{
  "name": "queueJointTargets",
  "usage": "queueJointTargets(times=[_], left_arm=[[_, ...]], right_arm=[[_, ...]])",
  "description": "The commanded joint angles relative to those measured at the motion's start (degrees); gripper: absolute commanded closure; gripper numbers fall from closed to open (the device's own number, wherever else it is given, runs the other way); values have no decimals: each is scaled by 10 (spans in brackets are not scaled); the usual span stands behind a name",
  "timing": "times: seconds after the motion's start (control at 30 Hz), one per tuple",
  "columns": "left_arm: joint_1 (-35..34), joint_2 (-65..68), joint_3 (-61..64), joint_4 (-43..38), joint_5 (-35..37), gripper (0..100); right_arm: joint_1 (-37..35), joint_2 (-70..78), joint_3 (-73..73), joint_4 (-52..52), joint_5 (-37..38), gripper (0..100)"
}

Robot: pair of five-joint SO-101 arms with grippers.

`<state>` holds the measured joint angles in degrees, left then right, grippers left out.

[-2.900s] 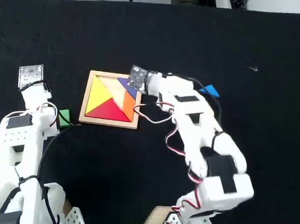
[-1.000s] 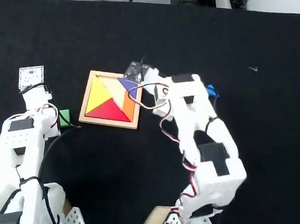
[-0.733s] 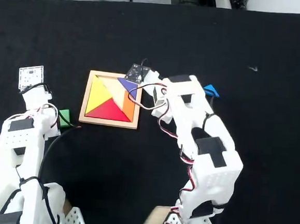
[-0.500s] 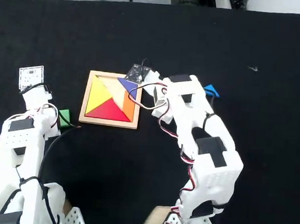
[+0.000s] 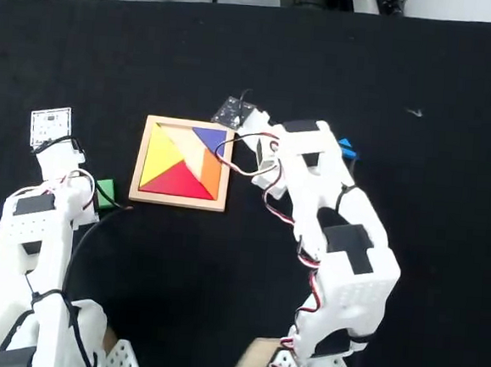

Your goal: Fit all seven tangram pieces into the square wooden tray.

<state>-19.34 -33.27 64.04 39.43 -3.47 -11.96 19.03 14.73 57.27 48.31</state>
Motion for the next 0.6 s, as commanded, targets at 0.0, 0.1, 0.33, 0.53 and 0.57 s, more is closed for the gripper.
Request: queueJointTargets(times=[0.0,0.1,0.33,0.53,0.57], left_arm=[[-7,-14,-5,-5,3,970],[-7,-14,-5,-5,3,970],[-7,-14,-5,-5,3,970],[-7,-14,-5,-4,3,970],[-7,-14,-5,-4,3,970]], right_arm=[[0,-61,-22,39,-6,986],[-19,-111,-29,63,-6,986],[-129,-124,-85,72,-90,986],[-186,-22,-220,74,-232,986],[-191,-3,-240,74,-267,986]])
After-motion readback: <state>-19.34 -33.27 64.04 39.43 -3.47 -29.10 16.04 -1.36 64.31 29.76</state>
